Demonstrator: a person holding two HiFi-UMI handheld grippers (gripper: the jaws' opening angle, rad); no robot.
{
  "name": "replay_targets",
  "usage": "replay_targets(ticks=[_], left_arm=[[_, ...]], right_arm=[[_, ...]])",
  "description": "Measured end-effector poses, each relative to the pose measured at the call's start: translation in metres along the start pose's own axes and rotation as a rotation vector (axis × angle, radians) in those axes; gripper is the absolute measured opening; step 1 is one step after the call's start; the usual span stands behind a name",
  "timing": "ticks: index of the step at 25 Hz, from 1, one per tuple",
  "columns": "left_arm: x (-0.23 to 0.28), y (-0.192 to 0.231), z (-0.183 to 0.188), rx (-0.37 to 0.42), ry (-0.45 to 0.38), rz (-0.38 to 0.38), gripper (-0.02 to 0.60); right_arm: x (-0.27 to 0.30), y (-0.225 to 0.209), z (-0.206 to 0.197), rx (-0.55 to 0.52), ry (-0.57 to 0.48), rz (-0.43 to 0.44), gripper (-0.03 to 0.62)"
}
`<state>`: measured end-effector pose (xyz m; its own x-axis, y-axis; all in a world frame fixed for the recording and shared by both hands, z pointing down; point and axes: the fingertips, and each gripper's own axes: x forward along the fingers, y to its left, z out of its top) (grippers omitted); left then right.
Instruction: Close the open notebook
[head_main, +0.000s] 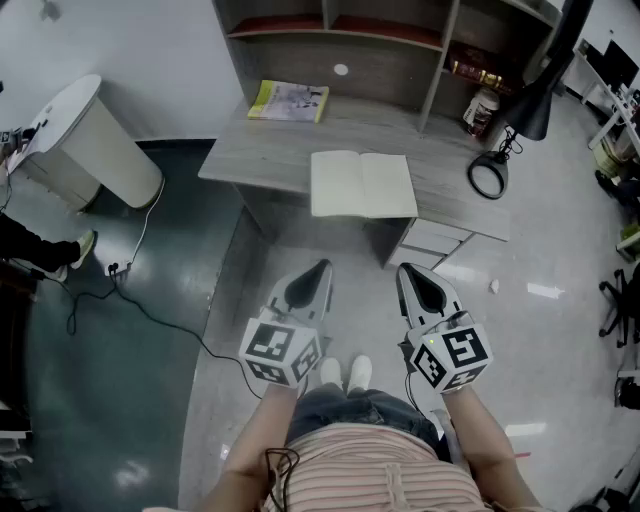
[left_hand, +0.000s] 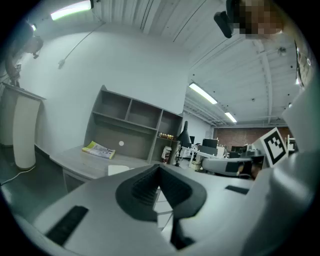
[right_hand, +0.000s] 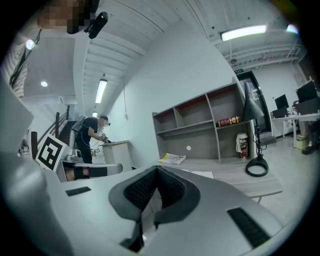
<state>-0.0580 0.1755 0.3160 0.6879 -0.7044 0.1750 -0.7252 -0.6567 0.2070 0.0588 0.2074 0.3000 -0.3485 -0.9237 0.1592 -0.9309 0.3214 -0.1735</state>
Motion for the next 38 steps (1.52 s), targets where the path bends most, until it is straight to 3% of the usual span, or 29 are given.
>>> replay_targets(ticks=[13,20,28,38], left_arm=[[0.005,-0.002,-0.006,-0.01,0.014,0.002,0.011],[0.013,0.006,-0.011,-0.067,0.012,0.023,0.011],[0.023,0.004,-0.022,-0.033,0.04,0.072,0.011],[0.036,0.017,-0.01,-0.019,0.033,0.115,0.011]], right_arm=[[0.002,0.006,-0.002,0.007,0.0,0.035,0.006],[0.002,-0.015,-0.001,0.011,0.01,0.012,0.008],[0.001,-0.035,0.006,-0.02,-0.007,0.002,0.008],[0.017,-0.049,-0.002,0.014,0.011,0.015,0.008]])
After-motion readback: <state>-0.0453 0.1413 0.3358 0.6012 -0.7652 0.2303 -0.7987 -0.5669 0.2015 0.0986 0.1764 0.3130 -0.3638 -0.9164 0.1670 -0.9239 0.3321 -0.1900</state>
